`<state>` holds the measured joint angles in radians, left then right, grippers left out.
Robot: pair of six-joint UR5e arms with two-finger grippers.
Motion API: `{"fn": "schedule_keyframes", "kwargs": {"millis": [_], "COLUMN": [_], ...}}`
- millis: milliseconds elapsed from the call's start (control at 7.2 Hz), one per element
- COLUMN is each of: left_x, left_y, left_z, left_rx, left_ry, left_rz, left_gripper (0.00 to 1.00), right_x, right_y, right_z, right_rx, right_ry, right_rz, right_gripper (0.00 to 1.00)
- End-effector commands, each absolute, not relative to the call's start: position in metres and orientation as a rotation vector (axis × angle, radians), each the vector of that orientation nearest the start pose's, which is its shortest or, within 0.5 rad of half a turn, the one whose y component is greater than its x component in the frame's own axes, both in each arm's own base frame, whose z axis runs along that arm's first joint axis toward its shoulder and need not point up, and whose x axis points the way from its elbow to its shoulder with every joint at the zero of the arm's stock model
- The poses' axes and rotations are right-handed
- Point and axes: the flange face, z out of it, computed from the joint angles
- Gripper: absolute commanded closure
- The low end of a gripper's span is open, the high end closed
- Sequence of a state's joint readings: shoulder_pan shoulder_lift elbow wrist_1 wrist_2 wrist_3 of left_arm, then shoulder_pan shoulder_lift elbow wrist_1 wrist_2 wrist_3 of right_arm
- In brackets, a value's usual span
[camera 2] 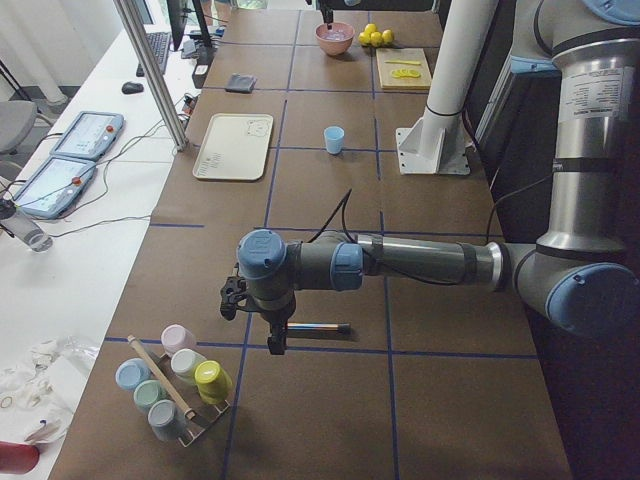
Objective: Mash ice and strawberries in cup
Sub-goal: 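Lower the right gripper into the pink bowl of ice cubes, then close the right gripper on one ice cube and lift it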
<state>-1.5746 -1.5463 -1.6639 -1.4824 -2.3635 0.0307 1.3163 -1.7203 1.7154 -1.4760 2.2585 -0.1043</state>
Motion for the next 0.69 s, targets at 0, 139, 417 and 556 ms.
{"fn": "schedule_keyframes", "kwargs": {"millis": [0, 139, 417, 556], "left_x": [-0.064, -0.065, -0.065, -0.065], "left_y": [-0.479, -0.479, -0.479, -0.479], "left_z": [0.632, 0.632, 0.632, 0.632], "left_rx": [-0.004, -0.003, -0.003, -0.003], "left_ry": [0.793, 0.793, 0.793, 0.793], "left_rz": [0.019, 0.017, 0.017, 0.017], "left_gripper": [0.00, 0.00, 0.00, 0.00], "right_x": [-0.048, -0.047, -0.047, -0.049], "right_y": [-0.436, -0.436, -0.435, -0.435], "right_z": [0.659, 0.663, 0.666, 0.669], "right_rx": [0.016, 0.010, 0.005, -0.003], "right_ry": [-0.690, -0.688, -0.686, -0.684], "right_rz": [-0.387, -0.385, -0.382, -0.386], "right_gripper": [0.33, 0.35, 0.40, 0.40]}}
